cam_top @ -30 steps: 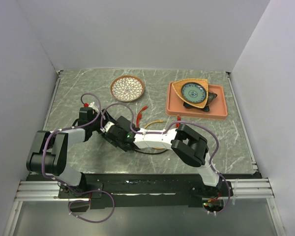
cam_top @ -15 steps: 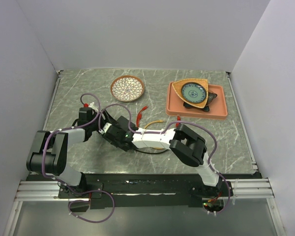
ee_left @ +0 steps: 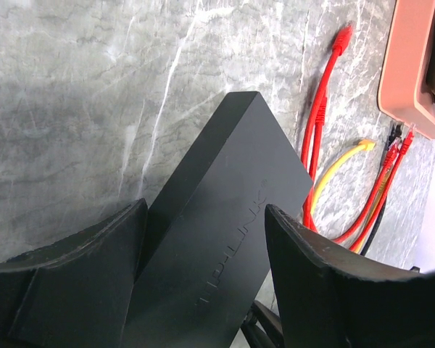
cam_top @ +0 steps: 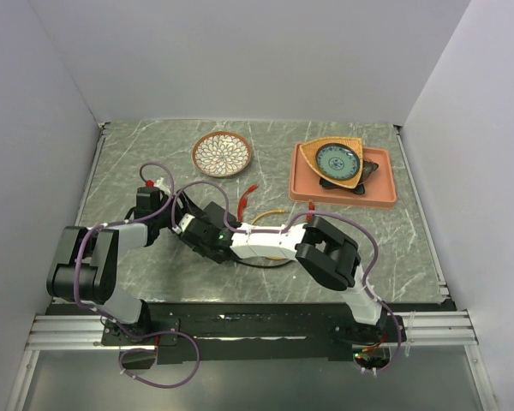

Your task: Insert the plug into the switch port

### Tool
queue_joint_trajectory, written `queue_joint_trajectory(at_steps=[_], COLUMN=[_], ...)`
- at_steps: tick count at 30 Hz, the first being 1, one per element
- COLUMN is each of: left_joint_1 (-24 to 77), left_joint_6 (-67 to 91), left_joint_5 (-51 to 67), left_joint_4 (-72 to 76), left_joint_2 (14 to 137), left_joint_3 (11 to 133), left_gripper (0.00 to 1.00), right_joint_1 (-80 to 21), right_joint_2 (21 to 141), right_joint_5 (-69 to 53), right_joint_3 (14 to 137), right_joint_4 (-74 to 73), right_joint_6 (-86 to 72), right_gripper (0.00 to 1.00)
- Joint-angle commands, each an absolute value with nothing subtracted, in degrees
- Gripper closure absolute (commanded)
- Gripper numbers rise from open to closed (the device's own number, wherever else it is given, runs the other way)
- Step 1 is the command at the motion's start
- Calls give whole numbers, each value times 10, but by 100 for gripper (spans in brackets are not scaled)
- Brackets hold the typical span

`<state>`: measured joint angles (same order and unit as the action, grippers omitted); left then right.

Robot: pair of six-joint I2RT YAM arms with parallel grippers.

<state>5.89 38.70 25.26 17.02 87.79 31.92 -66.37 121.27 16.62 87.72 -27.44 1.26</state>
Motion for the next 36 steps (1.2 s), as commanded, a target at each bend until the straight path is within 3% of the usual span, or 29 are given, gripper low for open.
queue_joint_trajectory(at_steps=[1, 13, 36], left_joint_1=[69, 69, 69], left_joint_6=[416, 421, 438], left_joint_5=[342, 352, 374], left_joint_4=[165, 184, 221], left_joint_2=[888, 897, 906], left_joint_3=[312, 294, 254], left_gripper=[30, 34, 37], right_joint_1=[-661, -642, -613], right_joint_2=[1202, 1153, 1138], right_joint_5=[128, 86, 76], right_joint_3=[838, 755, 766], right_joint_4=[-125, -15, -13], right_joint_6=[1, -53, -83], right_gripper=[100, 100, 100])
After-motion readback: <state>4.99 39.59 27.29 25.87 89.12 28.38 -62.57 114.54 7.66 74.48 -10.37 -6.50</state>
